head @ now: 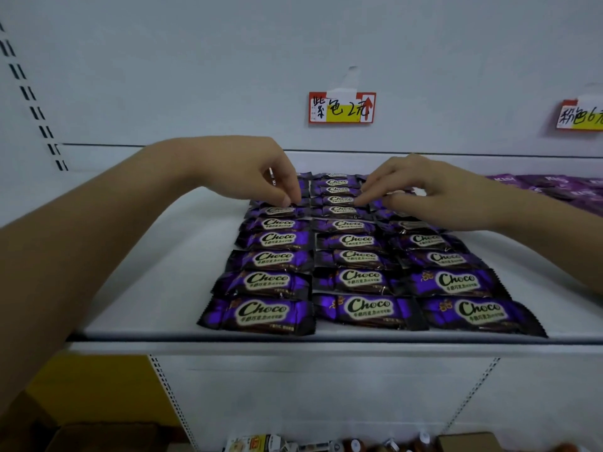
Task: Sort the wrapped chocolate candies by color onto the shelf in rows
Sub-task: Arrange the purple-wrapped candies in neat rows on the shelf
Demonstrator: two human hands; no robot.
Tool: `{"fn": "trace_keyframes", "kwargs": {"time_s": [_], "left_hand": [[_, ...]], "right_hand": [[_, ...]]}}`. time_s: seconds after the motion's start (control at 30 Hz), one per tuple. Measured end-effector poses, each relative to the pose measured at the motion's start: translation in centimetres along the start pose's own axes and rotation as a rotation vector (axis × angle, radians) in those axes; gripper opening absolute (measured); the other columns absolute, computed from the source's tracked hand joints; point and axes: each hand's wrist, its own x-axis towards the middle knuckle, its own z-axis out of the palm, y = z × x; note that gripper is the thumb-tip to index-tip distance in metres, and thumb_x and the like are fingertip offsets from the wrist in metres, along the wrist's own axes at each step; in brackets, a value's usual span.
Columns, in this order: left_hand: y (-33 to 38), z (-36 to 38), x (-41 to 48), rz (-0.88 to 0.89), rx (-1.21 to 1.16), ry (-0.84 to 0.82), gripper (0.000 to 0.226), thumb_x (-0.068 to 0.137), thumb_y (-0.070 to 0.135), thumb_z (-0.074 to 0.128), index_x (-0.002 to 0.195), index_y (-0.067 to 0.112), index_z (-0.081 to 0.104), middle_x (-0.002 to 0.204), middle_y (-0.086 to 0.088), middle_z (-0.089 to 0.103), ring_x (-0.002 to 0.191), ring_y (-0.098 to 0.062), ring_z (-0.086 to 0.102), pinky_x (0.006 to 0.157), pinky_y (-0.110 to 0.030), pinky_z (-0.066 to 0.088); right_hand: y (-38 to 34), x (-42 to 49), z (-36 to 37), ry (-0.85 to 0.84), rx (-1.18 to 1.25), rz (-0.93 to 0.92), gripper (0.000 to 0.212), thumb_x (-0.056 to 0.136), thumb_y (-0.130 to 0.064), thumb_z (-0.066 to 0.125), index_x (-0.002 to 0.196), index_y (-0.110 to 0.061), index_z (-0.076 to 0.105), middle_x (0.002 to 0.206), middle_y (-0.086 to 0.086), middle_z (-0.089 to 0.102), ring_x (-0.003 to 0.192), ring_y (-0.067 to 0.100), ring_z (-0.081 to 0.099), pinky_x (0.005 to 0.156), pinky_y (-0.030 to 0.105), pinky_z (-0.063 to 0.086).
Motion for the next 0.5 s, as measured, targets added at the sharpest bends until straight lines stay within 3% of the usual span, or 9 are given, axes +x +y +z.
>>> {"fn": "trace_keyframes", "kwargs": {"time_s": [0.23,0.3,0.4,0.5], "left_hand": [[0.5,0.3,0.2,0.018,-0.001,-0.030,0.012,0.087,0.027,0.066,0.097,0.032,0.071,0.094,0.004,0.071,0.083,-0.013,0.065,0.084,-0.035,0.052],[0.4,0.2,0.1,0.012,0.006,-0.015,0.011,0.086,0.028,0.066,0.096,0.032,0.070,0.094,0.003,0.071,0.083,-0.014,0.065,0.080,-0.033,0.051],[-0.2,0.0,0.4,-0.020,0.033,0.088,0.013,0.090,0.028,0.061,0.100,0.030,0.068,0.100,0.005,0.068,0.087,-0.013,0.062,0.072,-0.023,0.045],[-1.1,0.3,0.9,-0.077,0.143,0.139,0.028,0.097,0.021,0.047,0.121,0.020,0.062,0.113,0.001,0.060,0.100,-0.014,0.056,0.080,-0.023,0.038]], "right_hand": [[-0.1,0.2,0.2,-0.004,-0.040,-0.086,0.032,0.088,0.001,0.055,0.103,-0.021,0.073,0.112,0.003,0.062,0.098,-0.010,0.047,0.084,-0.003,0.026],[0.0,0.3,0.3,0.018,-0.039,-0.095,0.030,0.088,-0.006,0.053,0.107,-0.021,0.071,0.109,0.002,0.063,0.096,-0.005,0.050,0.084,-0.001,0.029],[0.4,0.6,0.2,0.039,-0.060,-0.039,0.034,0.092,-0.017,0.047,0.120,-0.026,0.063,0.110,-0.008,0.060,0.097,-0.011,0.047,0.084,0.001,0.029],[0.7,0.9,0.3,-0.053,-0.106,0.057,0.039,0.090,-0.031,0.038,0.124,-0.035,0.058,0.125,-0.016,0.053,0.110,0.001,0.042,0.099,0.014,0.027]]}}
